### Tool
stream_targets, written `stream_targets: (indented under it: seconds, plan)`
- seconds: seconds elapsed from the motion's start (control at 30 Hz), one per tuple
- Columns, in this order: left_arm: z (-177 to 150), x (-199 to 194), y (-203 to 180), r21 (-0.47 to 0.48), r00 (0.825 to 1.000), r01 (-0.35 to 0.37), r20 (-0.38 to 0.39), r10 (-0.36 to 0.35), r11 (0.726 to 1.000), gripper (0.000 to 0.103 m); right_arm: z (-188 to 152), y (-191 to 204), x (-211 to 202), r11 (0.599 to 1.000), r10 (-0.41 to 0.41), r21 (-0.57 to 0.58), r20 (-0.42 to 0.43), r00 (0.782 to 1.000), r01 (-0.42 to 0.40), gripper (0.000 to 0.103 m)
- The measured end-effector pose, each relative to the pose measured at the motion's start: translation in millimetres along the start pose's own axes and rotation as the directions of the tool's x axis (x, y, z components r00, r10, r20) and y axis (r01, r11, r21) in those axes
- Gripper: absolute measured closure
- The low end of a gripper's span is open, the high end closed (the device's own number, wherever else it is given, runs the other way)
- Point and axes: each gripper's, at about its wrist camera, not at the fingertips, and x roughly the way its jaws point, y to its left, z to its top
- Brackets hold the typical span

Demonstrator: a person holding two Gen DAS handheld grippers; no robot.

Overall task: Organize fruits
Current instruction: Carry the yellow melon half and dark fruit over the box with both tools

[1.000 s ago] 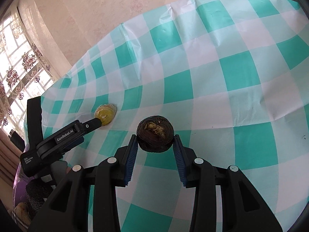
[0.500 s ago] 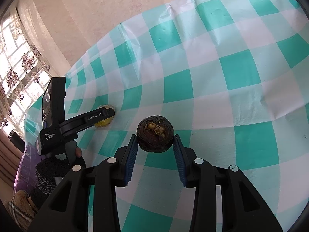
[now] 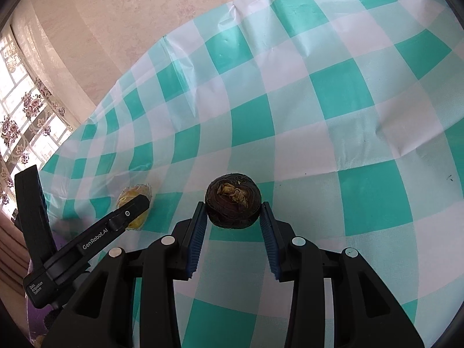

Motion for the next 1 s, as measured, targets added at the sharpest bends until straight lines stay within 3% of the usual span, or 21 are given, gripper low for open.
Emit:
stream_targets:
  seconds: [0.27,0.53,0.7,1.0]
  plan:
    - [-48.9,-33.3,-4.6,0.033,0.998,0.063,-0.012,-0.062,0.997,0.041,-35.8,14.9,-27.5,0.998,-0.061,0.012,0.038,0.997,0.061,0.065]
    - [-84.2,-67.8,4.6,0.052,0.995,0.103,-0.014,-0.102,0.993,0.041,-75.5,10.0,-61.0,0.982,-0.161,0.11,0.055,0.985,0.154,0.065]
    - [-108.1,-93.2,7.8,0.095,0.99,0.138,-0.002,-0.138,0.986,0.041,-98.1,12.0,-84.2,0.973,-0.214,0.107,0.083,0.973,0.205,0.065]
    - [-143.2,-136.9,23.4,0.1,0.979,0.194,0.04,-0.199,0.976,0.041,-127.8,19.7,-120.1,0.971,-0.236,0.086,0.153,0.96,0.224,0.065]
